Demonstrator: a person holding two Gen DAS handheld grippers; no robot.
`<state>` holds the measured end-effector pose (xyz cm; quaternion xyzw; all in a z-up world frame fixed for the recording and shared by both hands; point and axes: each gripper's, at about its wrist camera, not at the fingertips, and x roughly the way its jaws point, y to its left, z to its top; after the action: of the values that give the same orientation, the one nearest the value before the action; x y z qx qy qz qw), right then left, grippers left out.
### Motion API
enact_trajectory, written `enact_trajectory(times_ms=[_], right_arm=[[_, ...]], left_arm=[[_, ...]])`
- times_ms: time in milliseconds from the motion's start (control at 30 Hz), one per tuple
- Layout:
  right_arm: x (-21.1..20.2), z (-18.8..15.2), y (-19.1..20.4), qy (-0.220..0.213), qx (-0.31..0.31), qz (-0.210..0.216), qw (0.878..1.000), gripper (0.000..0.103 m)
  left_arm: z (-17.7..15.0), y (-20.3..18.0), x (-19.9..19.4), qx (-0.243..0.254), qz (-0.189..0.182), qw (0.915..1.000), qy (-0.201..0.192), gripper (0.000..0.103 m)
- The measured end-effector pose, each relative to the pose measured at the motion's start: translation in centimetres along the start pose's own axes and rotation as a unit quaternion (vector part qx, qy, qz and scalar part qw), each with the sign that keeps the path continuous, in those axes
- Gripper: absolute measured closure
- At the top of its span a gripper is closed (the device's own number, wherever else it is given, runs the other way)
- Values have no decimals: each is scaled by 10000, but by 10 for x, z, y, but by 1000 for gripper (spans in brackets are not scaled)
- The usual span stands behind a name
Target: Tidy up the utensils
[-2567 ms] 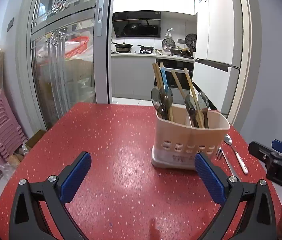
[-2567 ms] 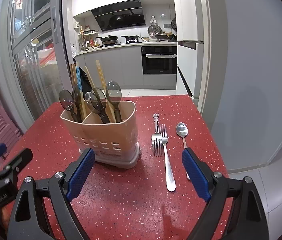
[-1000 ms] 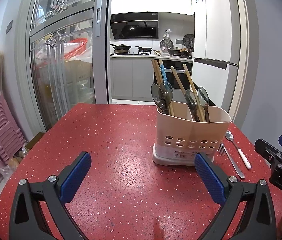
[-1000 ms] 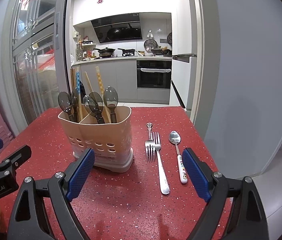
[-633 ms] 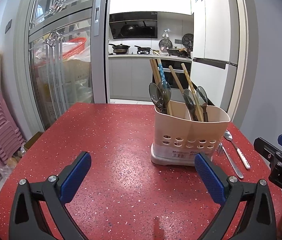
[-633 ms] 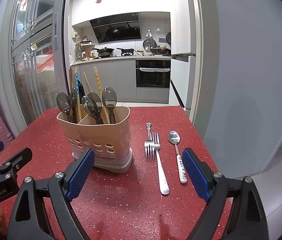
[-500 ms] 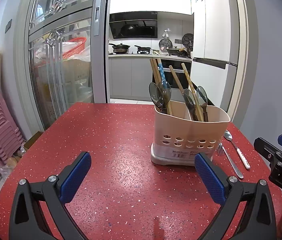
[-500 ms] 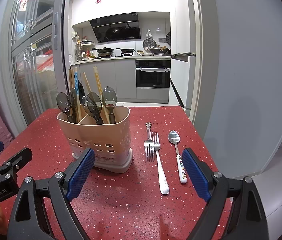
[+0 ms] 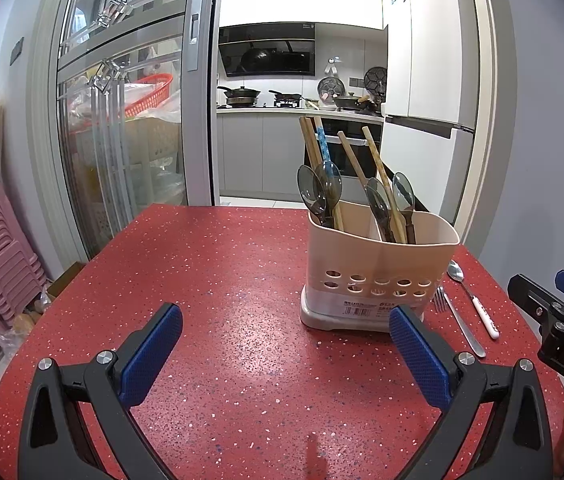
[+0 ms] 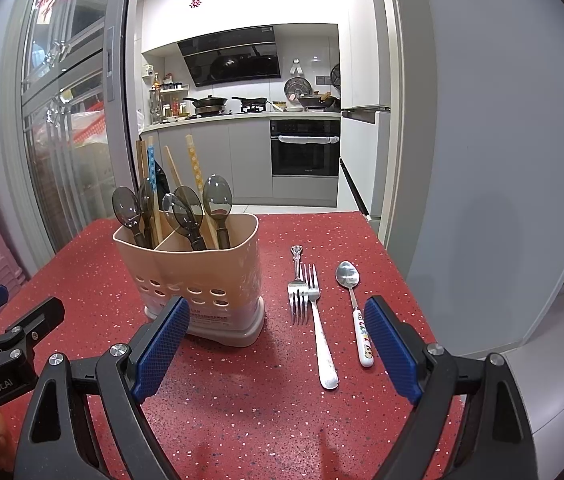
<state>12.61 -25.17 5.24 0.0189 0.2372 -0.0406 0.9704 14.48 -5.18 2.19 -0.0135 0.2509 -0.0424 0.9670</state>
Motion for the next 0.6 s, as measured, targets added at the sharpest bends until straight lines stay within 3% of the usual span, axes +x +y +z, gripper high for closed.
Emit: enact_trajectory(times_ms=[600], right_arm=[[-3,1,0,5,45,-9,10000,12]], left_arm=[[1,-2,0,36,23,10000,-10,0]])
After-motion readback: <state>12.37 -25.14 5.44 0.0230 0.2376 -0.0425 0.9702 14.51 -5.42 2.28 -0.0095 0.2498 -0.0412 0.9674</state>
